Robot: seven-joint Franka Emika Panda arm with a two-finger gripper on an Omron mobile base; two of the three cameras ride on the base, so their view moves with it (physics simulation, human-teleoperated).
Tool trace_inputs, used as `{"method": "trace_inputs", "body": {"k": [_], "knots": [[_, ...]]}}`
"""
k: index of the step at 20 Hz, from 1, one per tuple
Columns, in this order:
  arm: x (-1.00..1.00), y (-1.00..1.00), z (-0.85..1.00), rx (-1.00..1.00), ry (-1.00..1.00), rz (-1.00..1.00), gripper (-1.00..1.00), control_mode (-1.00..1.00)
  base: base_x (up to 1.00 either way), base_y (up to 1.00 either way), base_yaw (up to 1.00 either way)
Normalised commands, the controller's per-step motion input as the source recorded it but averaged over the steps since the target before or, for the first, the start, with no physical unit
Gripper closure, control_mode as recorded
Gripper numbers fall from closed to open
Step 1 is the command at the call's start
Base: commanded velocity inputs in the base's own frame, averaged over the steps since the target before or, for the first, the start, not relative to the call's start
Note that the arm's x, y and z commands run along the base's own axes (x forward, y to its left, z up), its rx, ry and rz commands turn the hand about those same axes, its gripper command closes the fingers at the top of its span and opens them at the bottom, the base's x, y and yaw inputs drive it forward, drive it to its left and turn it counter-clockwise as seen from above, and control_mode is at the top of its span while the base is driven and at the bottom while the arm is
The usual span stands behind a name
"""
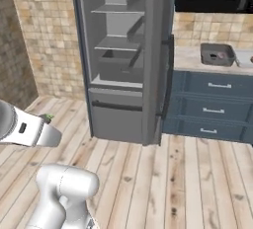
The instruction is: Place one eggplant and one steak in each tupperware on the nearby counter, to pack two identical lunches.
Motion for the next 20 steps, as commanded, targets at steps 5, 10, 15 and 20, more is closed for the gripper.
{"method": "trace_inputs", "body": {"k": [5, 10, 15, 20], "knots": [[0.0, 0.0, 0.0, 0.0, 0.0, 0.0, 1.0, 1.0, -0.24, -0.93, -0.02], [0.0, 0.0, 0.0, 0.0, 0.0, 0.0, 1.0, 1.0, -0.18, -1.0, -0.04], [0.0, 0.0, 0.0, 0.0, 0.0, 0.0, 1.0, 1.0, 0.0, -1.0, -0.07], [0.0, 0.0, 0.0, 0.0, 0.0, 0.0, 1.0, 1.0, -0.02, -1.0, -0.1]]}}
